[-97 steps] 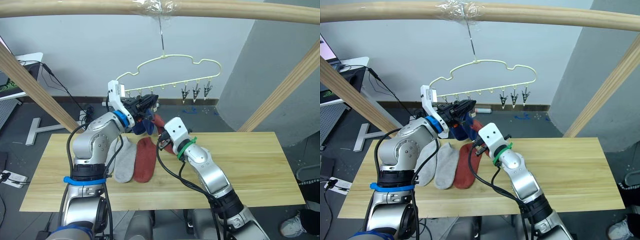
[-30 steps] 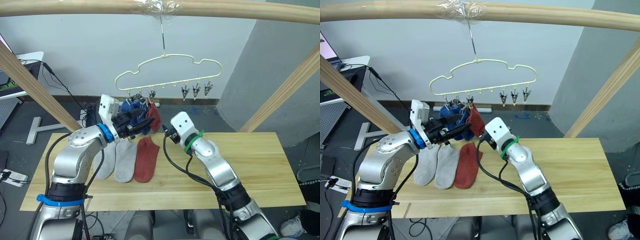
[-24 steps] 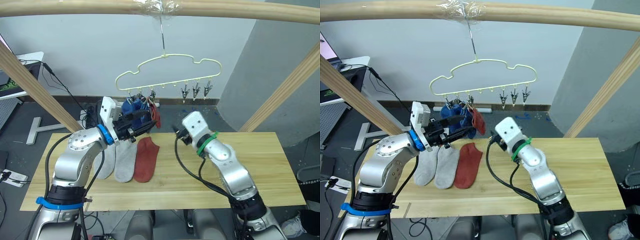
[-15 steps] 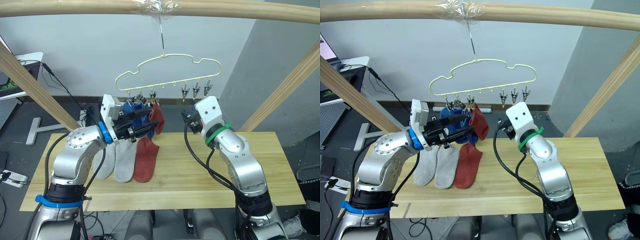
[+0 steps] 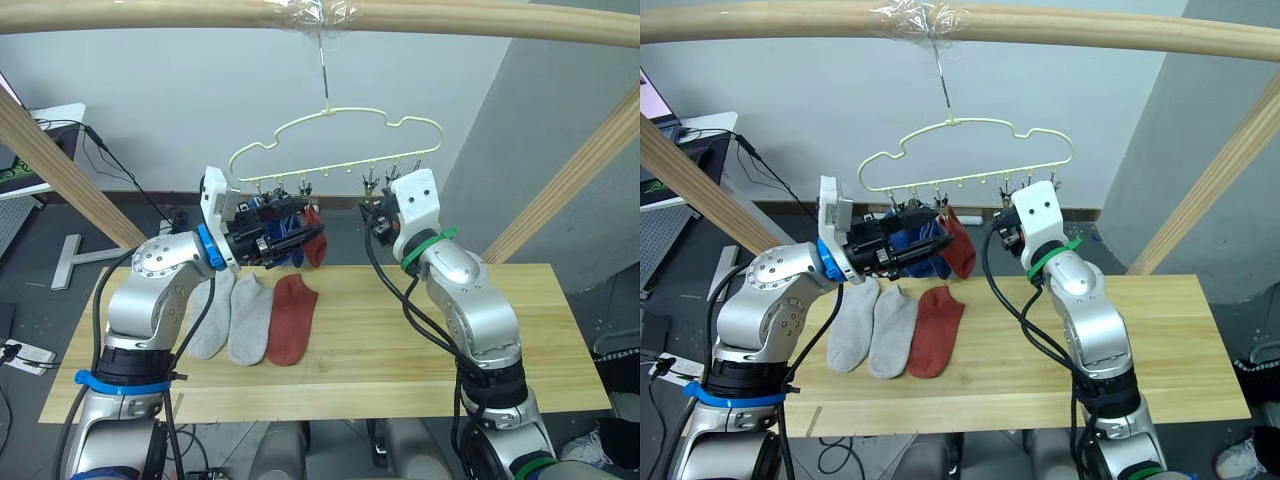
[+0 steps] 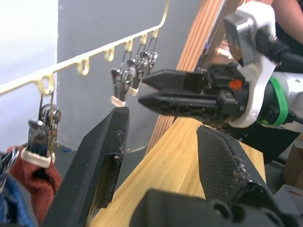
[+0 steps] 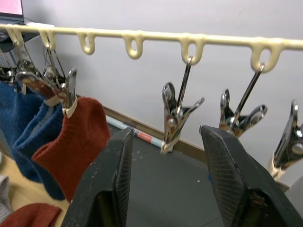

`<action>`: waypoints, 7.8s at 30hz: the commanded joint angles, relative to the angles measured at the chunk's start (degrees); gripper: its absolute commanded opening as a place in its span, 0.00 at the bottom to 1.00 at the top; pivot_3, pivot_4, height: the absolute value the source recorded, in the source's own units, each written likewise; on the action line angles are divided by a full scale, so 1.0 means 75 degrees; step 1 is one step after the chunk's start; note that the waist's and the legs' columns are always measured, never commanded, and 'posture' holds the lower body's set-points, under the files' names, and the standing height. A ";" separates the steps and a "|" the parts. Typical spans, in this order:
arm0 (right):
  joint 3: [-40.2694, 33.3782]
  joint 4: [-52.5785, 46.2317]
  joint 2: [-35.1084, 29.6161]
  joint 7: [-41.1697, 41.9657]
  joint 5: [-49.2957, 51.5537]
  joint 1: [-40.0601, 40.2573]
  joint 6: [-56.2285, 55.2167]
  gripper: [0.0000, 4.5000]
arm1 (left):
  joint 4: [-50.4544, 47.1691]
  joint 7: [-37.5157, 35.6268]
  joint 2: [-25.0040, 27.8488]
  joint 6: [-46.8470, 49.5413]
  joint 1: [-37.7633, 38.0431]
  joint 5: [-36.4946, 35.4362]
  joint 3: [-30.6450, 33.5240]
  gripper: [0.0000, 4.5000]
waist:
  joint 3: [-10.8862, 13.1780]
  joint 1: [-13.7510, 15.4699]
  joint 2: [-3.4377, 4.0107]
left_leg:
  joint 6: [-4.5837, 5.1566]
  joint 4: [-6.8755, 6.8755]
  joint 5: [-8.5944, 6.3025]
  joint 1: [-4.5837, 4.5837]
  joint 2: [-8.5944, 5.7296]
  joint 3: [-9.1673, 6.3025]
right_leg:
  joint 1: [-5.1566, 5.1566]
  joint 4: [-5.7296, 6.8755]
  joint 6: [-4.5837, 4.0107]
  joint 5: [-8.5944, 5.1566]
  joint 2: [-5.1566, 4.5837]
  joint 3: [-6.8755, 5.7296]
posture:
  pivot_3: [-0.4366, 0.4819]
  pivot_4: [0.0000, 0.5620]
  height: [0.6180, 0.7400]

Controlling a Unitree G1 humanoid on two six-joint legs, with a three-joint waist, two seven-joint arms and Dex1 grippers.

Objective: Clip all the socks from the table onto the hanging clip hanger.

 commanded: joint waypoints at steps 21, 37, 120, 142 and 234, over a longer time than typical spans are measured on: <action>-0.0372 0.1441 0.0523 -0.0329 0.0564 -0.1193 -0.0718 0.50 | -0.0200 -0.0554 0.0259 0.0097 -0.0306 -0.0175 0.0105 0.58 | 0.0000 0.0003 0.0000 | 0.0001 0.0000 0.0000 -0.0002 0.0000 0.0001 | -0.0004 0.0005 -0.0001 0.0001 0.0003 0.0001 | 0.45 0.42 0.83; -0.0482 0.1717 0.0689 -0.0500 0.0891 -0.1355 -0.0949 0.50 | -0.0443 -0.0539 0.0268 0.0176 -0.0209 -0.0083 0.0040 0.58 | 0.0000 0.0007 0.0000 | 0.0000 0.0000 0.0000 -0.0002 0.0001 0.0001 | -0.0006 0.0007 -0.0002 0.0001 0.0003 0.0002 | 0.46 0.41 0.83; -0.0253 0.1064 0.0864 -0.0619 0.1492 -0.1099 -0.0091 0.00 | 0.2526 0.2594 -0.3022 -0.1234 -0.0202 0.1839 -0.0676 0.00 | -0.0002 -0.0022 0.0000 | 0.0003 0.0018 0.0001 -0.0015 -0.0003 0.0008 | -0.0016 0.0018 -0.0006 0.0005 -0.0002 0.0000 | 0.41 0.42 0.83; -0.0407 0.0826 0.0794 -0.0778 0.1638 -0.1032 -0.0038 0.61 | 0.2090 0.2632 -0.3120 -0.0930 -0.0220 0.1634 -0.0657 0.05 | -0.0002 -0.0014 0.0000 | 0.0003 0.0019 0.0001 -0.0016 -0.0003 0.0006 | -0.0016 0.0018 -0.0006 0.0006 0.0000 -0.0002 | 0.41 0.43 0.83; -0.0486 0.1923 0.0412 -0.1411 0.0925 -0.1209 -0.1365 0.43 | 0.0101 -0.0874 -0.0400 0.0257 -0.1601 0.0315 -0.0780 0.34 | -0.0002 -0.0003 0.0001 | 0.0003 0.0027 0.0003 -0.0054 0.0004 0.0006 | -0.0054 0.0025 -0.0008 0.0006 0.0040 0.0004 | 0.44 0.41 0.83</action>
